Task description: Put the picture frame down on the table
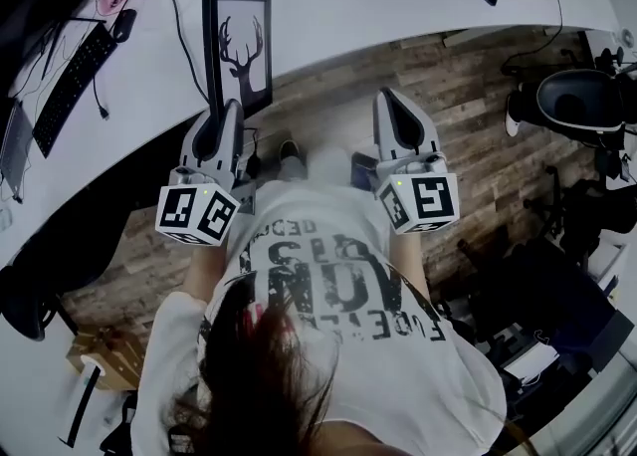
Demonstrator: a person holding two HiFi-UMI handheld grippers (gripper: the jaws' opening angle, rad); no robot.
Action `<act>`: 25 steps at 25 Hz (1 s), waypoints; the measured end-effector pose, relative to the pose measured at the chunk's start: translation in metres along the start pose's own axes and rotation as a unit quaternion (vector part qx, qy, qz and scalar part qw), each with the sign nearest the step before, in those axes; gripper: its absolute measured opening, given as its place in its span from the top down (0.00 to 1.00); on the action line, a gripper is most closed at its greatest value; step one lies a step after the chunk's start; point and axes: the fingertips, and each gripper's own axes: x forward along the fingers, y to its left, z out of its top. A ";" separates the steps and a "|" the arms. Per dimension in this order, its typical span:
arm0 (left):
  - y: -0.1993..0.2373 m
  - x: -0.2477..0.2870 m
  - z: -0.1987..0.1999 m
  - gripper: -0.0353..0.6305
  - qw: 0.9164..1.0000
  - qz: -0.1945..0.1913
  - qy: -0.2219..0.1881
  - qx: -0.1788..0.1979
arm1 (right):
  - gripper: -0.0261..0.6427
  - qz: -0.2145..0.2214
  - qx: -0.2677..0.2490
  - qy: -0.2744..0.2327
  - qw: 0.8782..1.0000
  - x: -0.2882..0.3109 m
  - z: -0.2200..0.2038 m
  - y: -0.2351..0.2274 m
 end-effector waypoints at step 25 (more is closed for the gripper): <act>0.029 0.102 0.049 0.89 0.981 0.164 -0.100 -0.034 | 0.96 0.184 -0.038 0.019 0.982 0.173 0.038 -0.076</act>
